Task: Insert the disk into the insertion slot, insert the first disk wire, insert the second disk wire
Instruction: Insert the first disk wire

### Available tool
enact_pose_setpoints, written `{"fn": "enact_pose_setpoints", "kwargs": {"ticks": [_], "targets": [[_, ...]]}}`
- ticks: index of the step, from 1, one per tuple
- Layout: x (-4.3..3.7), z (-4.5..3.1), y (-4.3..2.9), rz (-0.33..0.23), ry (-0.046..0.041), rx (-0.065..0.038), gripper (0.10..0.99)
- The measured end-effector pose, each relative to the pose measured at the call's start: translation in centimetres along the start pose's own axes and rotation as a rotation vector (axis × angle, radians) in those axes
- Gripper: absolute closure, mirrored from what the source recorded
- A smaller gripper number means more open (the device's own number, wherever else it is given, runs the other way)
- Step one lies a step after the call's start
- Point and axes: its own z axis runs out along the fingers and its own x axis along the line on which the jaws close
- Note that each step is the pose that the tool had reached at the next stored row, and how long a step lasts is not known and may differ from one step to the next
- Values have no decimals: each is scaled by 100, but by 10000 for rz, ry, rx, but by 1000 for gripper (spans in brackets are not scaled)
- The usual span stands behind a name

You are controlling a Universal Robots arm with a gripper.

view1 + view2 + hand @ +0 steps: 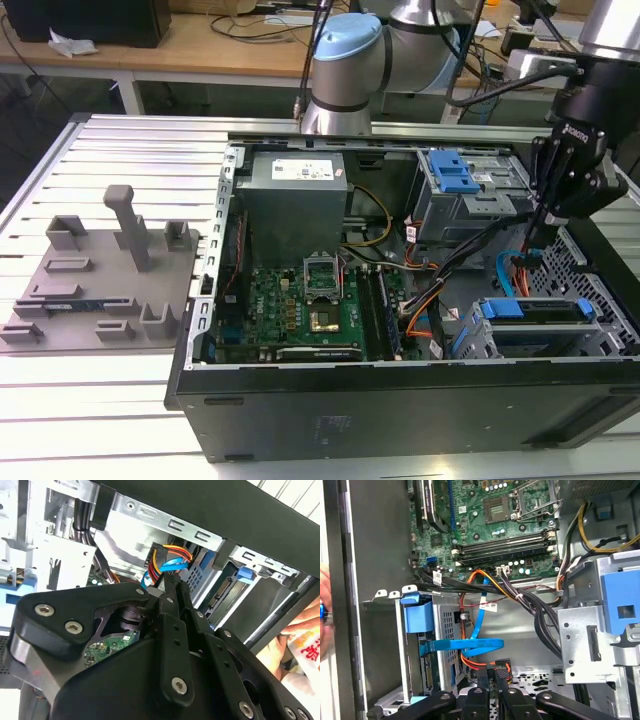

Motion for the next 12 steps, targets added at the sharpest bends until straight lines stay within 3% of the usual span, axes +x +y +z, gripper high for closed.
{"fn": "enact_pose_setpoints", "kwargs": {"ticks": [1, 4, 12], "targets": [[54, -5, -6, -10, -94, -20, 918], [116, -7, -13, -37, -219, -69, 918], [195, -3, -24, -218, -263, -81, 918]]}}
